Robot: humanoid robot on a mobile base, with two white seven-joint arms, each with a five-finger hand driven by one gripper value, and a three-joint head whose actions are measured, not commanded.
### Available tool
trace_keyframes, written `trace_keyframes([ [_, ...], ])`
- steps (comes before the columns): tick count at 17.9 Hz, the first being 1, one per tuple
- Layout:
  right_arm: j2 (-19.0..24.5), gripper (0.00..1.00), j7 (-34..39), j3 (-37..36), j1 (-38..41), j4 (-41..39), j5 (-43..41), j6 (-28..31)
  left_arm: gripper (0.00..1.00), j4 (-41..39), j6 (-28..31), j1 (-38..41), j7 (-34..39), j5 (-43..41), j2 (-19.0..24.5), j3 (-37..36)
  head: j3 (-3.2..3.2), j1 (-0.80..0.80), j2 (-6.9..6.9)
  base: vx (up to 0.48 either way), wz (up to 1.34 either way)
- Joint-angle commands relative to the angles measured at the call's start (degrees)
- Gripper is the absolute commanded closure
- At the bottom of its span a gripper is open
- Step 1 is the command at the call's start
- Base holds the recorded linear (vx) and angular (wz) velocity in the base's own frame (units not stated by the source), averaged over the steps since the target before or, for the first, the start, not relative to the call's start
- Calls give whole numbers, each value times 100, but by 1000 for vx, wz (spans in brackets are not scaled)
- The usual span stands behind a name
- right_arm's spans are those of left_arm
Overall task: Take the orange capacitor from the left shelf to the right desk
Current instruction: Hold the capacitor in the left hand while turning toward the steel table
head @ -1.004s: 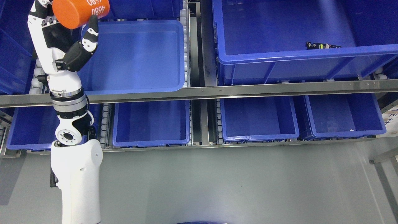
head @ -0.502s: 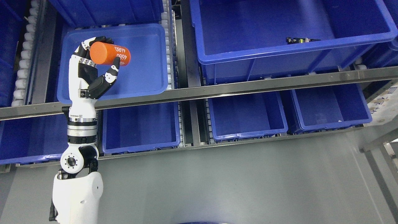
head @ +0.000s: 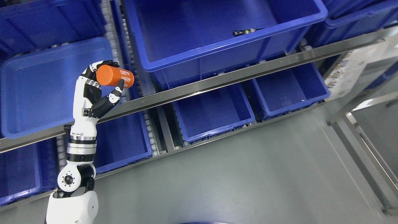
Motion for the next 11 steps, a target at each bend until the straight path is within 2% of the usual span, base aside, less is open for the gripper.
trace_keyframes([
  [1,-100,0,-34,-70,114,-100,26,-3,100,-133,-618,835,-27,13,607,904,0,0,0,41,-688],
  [5,-100,0,-34,-70,114,-100,26,-3,100,-133,-813,1310,-123,91,607,1503,0,0,0,-15,-611],
  [11,-100,0,-34,-70,114,-100,26,-3,100,-125,-804,1276,-229,153,607,1864,-3,0,0,-52,-374],
])
